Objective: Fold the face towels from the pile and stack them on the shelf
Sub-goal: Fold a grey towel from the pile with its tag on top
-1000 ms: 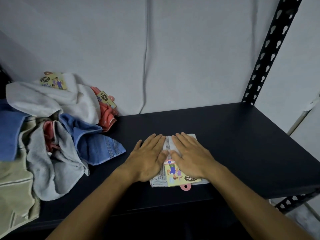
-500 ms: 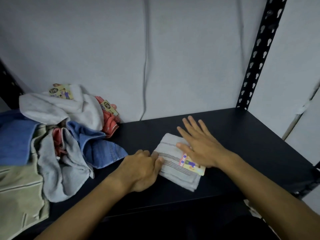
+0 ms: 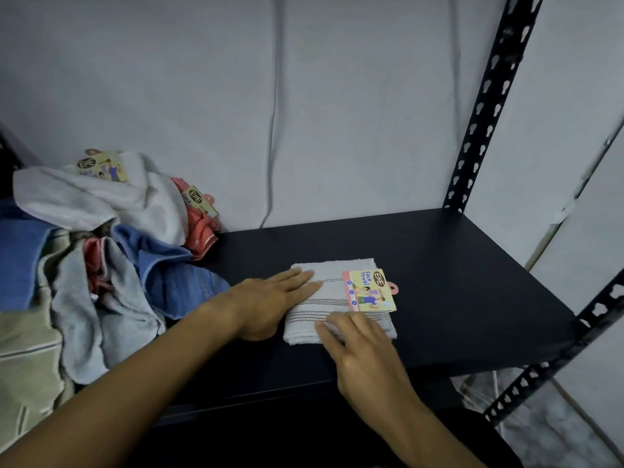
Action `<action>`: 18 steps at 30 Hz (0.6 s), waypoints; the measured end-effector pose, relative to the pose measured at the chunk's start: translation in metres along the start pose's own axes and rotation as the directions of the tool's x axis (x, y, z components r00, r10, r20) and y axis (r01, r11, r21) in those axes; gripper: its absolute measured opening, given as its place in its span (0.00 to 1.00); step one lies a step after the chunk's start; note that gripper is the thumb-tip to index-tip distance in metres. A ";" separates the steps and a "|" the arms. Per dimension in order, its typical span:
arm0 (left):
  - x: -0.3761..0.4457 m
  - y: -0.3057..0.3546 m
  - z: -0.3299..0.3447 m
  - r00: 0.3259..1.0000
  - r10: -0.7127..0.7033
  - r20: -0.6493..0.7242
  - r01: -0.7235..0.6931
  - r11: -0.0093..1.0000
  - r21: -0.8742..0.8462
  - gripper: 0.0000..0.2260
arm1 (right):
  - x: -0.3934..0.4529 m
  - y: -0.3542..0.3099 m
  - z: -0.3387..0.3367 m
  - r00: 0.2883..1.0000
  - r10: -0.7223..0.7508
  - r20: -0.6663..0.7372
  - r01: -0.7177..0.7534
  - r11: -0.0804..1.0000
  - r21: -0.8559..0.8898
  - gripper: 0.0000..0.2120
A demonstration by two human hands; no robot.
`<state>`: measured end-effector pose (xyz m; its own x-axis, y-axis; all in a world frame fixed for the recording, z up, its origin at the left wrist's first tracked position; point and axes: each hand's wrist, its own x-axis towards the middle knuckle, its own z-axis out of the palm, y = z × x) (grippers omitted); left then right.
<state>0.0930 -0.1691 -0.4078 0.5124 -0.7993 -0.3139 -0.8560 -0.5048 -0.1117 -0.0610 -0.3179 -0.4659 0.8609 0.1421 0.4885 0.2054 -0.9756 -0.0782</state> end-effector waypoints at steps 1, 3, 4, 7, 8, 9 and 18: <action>-0.001 0.000 0.001 1.000 -0.009 0.004 0.009 1.000 -0.004 0.37 | -0.001 0.000 0.002 1.000 -0.004 -0.021 0.003 1.000 -0.012 0.25; -0.003 0.002 0.001 1.000 -0.015 0.001 0.015 1.000 0.012 0.36 | 0.001 -0.001 0.002 0.998 0.006 -0.069 -0.007 1.000 -0.012 0.21; -0.004 0.002 0.002 1.000 -0.024 -0.002 0.024 1.000 0.020 0.35 | 0.003 -0.001 0.001 0.996 0.021 -0.085 -0.021 1.000 0.002 0.20; -0.009 0.004 0.009 0.996 -0.039 -0.076 0.041 0.999 0.035 0.28 | 0.006 0.004 -0.002 0.994 0.065 -0.084 -0.059 0.996 0.063 0.20; -0.013 0.004 0.010 0.989 -0.021 -0.149 0.032 0.997 0.071 0.26 | 0.006 0.008 -0.004 0.994 0.072 -0.077 -0.066 0.995 0.076 0.20; -0.017 0.005 0.012 0.974 0.003 -0.227 0.023 0.993 0.114 0.26 | 0.006 0.014 -0.006 0.994 0.081 -0.072 -0.075 0.993 0.086 0.21; -0.037 0.062 0.026 0.806 0.031 -0.592 0.049 0.992 0.118 0.20 | -0.008 0.050 -0.016 0.876 0.482 -0.032 -0.428 0.805 0.412 0.17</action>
<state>0.0190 -0.1627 -0.4274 0.4274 -0.8522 0.3016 -0.8320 -0.5014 -0.2374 -0.0652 -0.3703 -0.4603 0.8378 -0.3513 0.4180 -0.0115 -0.7767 -0.6297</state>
